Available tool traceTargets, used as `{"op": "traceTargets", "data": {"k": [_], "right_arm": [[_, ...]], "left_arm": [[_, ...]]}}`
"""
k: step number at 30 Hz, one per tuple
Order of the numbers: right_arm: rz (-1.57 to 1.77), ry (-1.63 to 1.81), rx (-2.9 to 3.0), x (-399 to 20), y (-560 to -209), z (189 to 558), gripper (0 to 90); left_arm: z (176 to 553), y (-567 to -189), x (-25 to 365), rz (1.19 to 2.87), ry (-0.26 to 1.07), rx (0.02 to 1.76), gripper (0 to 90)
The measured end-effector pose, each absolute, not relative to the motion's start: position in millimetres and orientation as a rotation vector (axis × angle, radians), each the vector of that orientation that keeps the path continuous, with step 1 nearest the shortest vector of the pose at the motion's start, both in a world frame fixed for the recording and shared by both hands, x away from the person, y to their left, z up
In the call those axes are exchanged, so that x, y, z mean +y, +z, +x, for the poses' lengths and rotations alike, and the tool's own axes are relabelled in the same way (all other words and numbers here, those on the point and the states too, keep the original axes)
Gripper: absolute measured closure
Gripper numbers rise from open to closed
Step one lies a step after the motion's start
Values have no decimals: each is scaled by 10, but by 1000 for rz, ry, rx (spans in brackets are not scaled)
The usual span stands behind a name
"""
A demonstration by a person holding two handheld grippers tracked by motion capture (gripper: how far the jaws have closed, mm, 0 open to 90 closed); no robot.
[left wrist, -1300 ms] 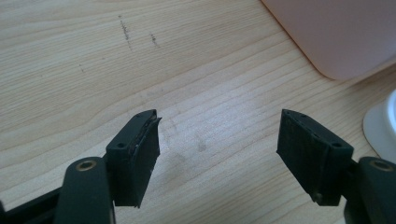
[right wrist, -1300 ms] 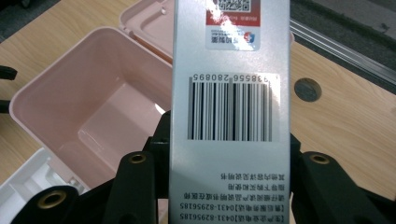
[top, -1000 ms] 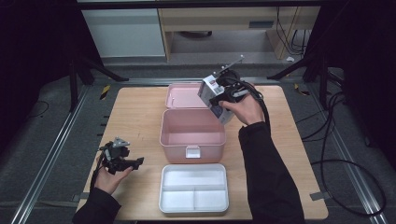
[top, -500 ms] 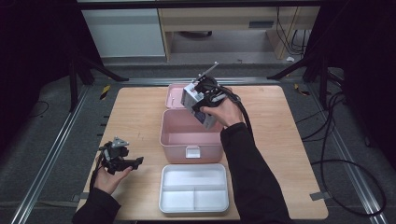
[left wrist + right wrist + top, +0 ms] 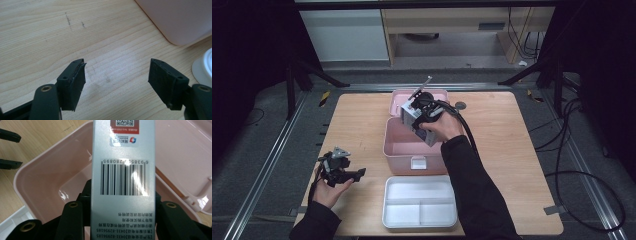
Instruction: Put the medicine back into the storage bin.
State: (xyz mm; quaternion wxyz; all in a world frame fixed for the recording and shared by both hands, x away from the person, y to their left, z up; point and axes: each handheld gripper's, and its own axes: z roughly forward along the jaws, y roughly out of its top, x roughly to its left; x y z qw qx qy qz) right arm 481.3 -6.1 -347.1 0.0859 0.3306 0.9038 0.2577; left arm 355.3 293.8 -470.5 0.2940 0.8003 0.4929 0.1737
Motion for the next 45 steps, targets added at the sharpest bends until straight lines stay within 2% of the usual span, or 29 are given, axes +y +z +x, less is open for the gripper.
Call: {"op": "traceTargets", "data": {"k": [29,37,45], "right_arm": [[936,567,2818,55,-4083,4864,540],[930,691,2759,7,-3925,4794,486],[918,882,2638,-312,-3559,4618,435]], "left_arm": [[3543,-4692,2917,2129,461,1297,293],[3539,-4684,2910,2133,453,1286,305],[3510,-4593,2853,2149,445,1238,309]]}}
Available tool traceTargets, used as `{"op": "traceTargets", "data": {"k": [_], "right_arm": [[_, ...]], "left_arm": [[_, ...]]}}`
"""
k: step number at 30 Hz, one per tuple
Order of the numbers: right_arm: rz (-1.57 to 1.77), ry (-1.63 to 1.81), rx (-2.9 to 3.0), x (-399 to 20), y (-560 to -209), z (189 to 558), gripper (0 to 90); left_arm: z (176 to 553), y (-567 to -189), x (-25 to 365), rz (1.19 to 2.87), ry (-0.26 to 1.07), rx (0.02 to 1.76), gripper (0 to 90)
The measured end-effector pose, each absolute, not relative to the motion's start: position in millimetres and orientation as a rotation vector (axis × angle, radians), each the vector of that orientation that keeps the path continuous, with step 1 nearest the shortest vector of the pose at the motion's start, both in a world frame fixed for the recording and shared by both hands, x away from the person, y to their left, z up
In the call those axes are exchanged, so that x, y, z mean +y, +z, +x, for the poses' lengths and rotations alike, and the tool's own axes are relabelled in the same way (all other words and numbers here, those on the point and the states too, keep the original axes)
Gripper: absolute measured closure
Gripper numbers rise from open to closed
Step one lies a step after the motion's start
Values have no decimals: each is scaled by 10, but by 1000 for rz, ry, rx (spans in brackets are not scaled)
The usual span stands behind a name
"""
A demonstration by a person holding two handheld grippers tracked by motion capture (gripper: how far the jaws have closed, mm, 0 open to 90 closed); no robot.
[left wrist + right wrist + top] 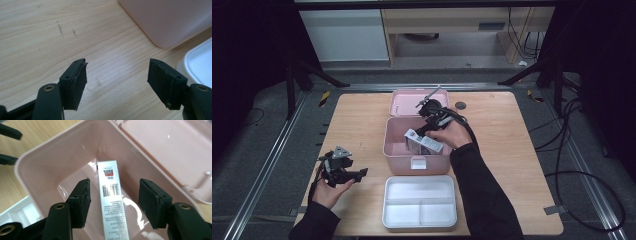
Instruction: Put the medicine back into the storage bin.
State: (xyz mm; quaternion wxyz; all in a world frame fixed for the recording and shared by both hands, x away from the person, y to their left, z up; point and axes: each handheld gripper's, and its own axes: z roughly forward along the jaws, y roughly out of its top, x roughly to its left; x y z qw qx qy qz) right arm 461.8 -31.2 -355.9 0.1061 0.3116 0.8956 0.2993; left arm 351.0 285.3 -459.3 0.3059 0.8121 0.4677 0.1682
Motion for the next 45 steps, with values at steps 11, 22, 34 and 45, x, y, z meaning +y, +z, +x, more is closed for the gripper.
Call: {"op": "traceTargets", "data": {"k": [11,22,34,45], "right_arm": [[892,991,2520,-883,-3203,4291,412],[864,1003,2463,-1371,-3188,3887,402],[843,927,2547,-1667,-3725,3607,404],[749,855,2653,-1571,-4051,3484,445]], "left_arm": [[3444,-4459,2727,2177,433,1149,314],[3358,-4356,2571,2213,417,1041,342],[3272,-4358,2321,2306,331,896,421],[3188,-4386,2099,2405,245,733,475]]}}
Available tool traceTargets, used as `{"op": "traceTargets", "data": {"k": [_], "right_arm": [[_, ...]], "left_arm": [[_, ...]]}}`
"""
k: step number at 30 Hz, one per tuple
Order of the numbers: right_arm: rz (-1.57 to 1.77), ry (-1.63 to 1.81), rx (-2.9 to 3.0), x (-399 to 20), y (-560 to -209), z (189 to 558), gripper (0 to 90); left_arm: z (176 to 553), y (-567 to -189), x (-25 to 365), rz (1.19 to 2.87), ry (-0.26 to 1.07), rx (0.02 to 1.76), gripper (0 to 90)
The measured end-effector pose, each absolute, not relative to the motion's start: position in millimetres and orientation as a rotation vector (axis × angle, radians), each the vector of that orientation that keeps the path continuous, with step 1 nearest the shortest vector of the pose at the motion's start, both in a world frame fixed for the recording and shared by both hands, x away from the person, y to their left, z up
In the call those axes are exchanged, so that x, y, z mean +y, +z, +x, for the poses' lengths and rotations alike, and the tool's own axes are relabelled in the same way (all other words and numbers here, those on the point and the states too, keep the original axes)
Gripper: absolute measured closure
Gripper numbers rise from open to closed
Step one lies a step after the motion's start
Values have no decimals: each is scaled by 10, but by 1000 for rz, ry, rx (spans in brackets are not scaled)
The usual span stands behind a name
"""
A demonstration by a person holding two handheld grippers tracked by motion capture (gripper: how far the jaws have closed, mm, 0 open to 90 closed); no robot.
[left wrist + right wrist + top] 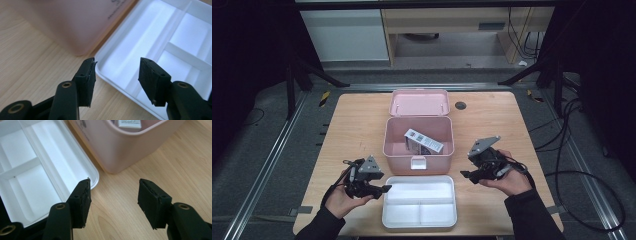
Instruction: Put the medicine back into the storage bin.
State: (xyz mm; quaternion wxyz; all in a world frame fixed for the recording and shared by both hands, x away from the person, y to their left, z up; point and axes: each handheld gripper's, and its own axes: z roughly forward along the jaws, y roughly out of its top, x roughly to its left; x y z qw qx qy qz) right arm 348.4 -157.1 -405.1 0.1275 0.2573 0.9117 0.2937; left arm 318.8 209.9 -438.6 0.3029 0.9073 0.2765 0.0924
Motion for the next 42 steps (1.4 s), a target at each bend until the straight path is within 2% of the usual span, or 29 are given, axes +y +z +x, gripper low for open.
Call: {"op": "traceTargets", "data": {"k": [13,17,26,29,42], "right_arm": [[553,776,2781,-1236,-4298,3364,524],[457,711,2857,-1075,-4437,3310,572],[345,550,2941,-873,-4671,3255,637],[305,493,2965,-810,-4742,3240,671],[275,358,3016,-698,-4853,3250,812]], "left_arm": [[3141,-4478,1886,2555,189,555,579],[3134,-4524,1826,2609,163,510,616],[3148,-4654,1729,2714,103,458,667],[3156,-4691,1706,2746,91,444,713],[3200,-4770,1689,2812,70,406,801]]}}
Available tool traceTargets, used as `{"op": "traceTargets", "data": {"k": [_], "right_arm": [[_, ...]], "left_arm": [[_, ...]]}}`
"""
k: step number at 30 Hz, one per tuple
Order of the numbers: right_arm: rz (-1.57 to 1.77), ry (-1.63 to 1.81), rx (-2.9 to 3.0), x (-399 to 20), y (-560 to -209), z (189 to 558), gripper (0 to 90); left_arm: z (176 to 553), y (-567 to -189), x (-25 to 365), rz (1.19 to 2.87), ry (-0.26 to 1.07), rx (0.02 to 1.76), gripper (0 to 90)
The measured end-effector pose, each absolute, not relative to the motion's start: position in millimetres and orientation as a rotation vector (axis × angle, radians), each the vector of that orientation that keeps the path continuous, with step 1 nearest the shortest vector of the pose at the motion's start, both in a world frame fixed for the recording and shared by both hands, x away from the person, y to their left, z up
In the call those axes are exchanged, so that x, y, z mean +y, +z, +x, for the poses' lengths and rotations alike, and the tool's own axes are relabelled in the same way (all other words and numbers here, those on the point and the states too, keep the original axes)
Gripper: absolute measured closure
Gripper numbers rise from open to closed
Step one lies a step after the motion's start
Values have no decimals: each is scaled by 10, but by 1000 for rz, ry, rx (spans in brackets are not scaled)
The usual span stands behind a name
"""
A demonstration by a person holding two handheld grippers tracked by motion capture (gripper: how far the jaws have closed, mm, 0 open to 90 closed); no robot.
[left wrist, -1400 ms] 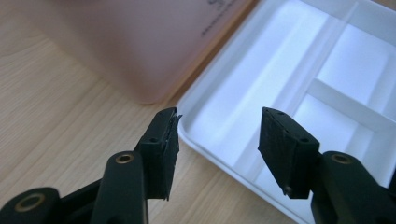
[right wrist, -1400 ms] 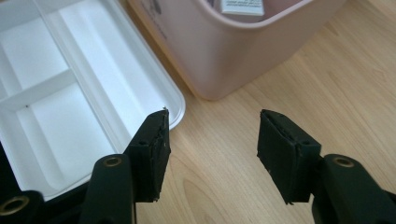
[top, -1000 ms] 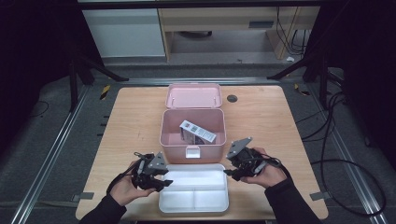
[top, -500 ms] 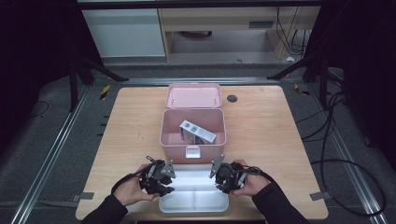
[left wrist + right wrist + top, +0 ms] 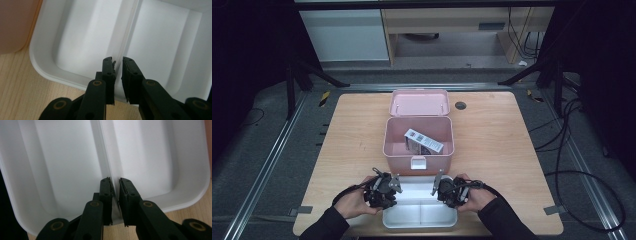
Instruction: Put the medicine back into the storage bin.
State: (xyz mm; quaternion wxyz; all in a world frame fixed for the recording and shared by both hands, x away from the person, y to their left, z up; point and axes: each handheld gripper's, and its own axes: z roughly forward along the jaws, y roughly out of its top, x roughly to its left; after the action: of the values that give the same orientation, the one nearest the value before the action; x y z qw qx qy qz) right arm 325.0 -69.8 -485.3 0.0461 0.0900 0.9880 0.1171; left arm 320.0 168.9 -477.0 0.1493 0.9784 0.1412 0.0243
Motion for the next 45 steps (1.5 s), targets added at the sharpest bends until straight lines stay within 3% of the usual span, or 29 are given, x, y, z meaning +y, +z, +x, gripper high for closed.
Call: {"op": "traceTargets", "data": {"k": [25,38,45], "right_arm": [[265,365,3051,-691,-4735,3218,849],[219,445,3077,-807,-4124,2959,861],[216,519,3026,-861,-3661,3033,860]], "left_arm": [[3204,-4708,1585,2945,30,141,876],[2922,-4011,1548,2936,65,64,881],[3040,-3577,1603,2898,104,50,884]]}}
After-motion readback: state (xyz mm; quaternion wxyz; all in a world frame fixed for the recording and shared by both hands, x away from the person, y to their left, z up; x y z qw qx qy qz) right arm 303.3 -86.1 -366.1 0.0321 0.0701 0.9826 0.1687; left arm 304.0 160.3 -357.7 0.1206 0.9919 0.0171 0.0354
